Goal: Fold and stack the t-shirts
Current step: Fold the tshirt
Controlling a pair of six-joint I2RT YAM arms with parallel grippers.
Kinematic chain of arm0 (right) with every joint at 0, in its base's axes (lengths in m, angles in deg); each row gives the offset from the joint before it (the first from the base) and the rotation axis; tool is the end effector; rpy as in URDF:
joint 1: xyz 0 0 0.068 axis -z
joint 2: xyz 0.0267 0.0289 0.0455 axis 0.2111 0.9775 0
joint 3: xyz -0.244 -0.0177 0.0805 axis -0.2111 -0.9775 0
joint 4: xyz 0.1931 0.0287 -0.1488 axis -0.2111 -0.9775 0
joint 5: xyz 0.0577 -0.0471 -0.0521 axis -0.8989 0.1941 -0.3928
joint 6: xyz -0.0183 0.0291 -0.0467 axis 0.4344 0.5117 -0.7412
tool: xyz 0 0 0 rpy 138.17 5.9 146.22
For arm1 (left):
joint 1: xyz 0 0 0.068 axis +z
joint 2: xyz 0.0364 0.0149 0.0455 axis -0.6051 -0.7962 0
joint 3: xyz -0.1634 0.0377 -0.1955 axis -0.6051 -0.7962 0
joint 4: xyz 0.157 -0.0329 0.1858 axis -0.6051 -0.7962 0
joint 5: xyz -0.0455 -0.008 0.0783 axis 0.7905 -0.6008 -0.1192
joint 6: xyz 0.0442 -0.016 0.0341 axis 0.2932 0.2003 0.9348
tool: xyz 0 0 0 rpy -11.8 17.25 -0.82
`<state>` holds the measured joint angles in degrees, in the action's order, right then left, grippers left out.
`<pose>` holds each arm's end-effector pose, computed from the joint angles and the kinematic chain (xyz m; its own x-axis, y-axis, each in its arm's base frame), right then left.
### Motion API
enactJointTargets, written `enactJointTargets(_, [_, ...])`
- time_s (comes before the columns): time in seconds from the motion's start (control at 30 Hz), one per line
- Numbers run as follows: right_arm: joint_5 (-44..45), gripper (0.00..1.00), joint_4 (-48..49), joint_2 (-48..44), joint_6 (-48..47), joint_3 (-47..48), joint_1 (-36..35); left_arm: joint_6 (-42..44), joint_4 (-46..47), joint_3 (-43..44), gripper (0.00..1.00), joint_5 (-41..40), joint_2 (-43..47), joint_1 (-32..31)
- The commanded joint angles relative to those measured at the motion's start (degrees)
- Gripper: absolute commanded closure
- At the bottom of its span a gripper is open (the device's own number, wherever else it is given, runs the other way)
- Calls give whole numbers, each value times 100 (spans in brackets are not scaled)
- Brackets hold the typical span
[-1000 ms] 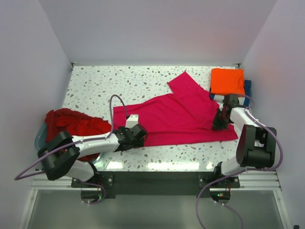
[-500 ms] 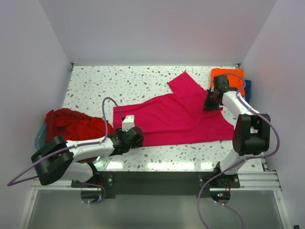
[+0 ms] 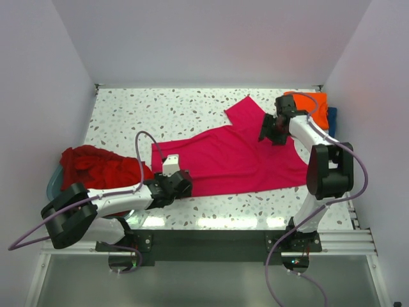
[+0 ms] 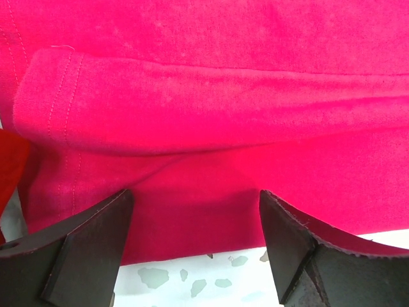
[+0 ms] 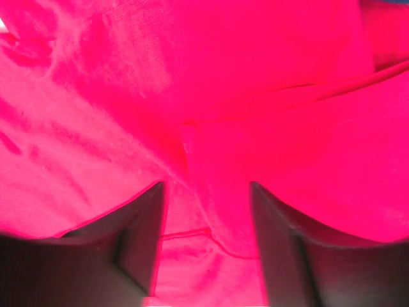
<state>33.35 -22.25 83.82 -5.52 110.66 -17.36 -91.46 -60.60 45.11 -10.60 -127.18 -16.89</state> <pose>0.3571 0.0345 0.2031 -0.8620 0.2893 -0.4162 0.2170 0.9527 0.2127 0.1438 -0.1631 0.1408 -0.7409 -0.1742 -0.6486 -0.0911 0.9829 -0.1599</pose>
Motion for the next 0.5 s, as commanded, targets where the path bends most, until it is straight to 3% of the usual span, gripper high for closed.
enactJointTargets(0.0, [126,35,-101,-271,21,64,-11,-305,-872,-100,14,462,-151,-71])
enactJointTargets(0.2, [408,23,-57,-1202,100,-813,191,-217,-1075,374,14,286,156,-124])
enactJointTargets(0.47, [-127,21,434,-1617,241,-1984,1060,64,-530,665,13,295,-317,-124])
